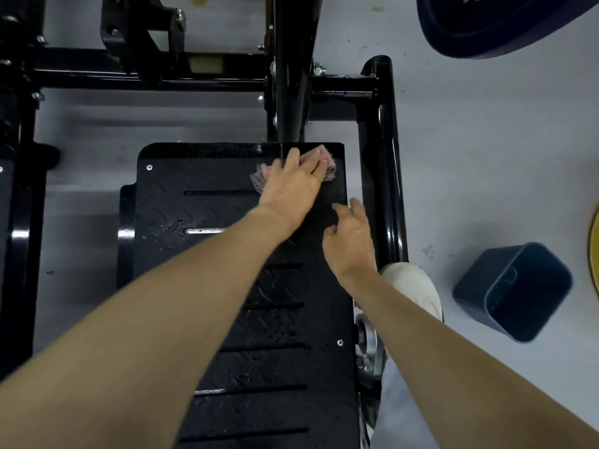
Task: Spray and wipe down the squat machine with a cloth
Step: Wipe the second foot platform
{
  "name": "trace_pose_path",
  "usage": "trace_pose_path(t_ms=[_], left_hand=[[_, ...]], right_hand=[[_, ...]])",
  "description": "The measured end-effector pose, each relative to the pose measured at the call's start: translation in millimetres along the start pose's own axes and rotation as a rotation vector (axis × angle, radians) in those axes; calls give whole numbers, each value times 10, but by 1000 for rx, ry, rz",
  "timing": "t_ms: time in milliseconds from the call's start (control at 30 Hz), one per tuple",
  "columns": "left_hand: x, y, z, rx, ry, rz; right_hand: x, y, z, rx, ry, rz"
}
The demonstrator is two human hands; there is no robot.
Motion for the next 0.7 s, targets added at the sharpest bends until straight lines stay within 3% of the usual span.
trace_pose_path(t_ms=[100,233,267,400,467,633,700], left_hand=[[264,69,-36,-25,163,-13],[235,180,10,83,-39,374],[150,164,32,65,-70,390],[-44,147,10,-15,58,63],[143,242,14,-46,93,31],[408,541,86,57,-123,446],[247,523,103,44,-172,420]], right_hand=[[-25,-12,-25,133,-226,139],[-10,-19,-71,267,-375,255],[4,3,-73,255,-370,253],[63,90,-31,218,-394,285],[72,110,-30,236,-447,337],[62,131,-61,301,-594,399],[73,141,-60,285,-583,404]])
Point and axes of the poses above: each hand's wrist, its own y-axis away from the middle knuckle, its own z-axis out of the palm, x = y × z, the point moved 2 cm from there along -y, towards the middle knuckle, and after that the axes turned 12 degrees about -y, right-handed, at the moved point
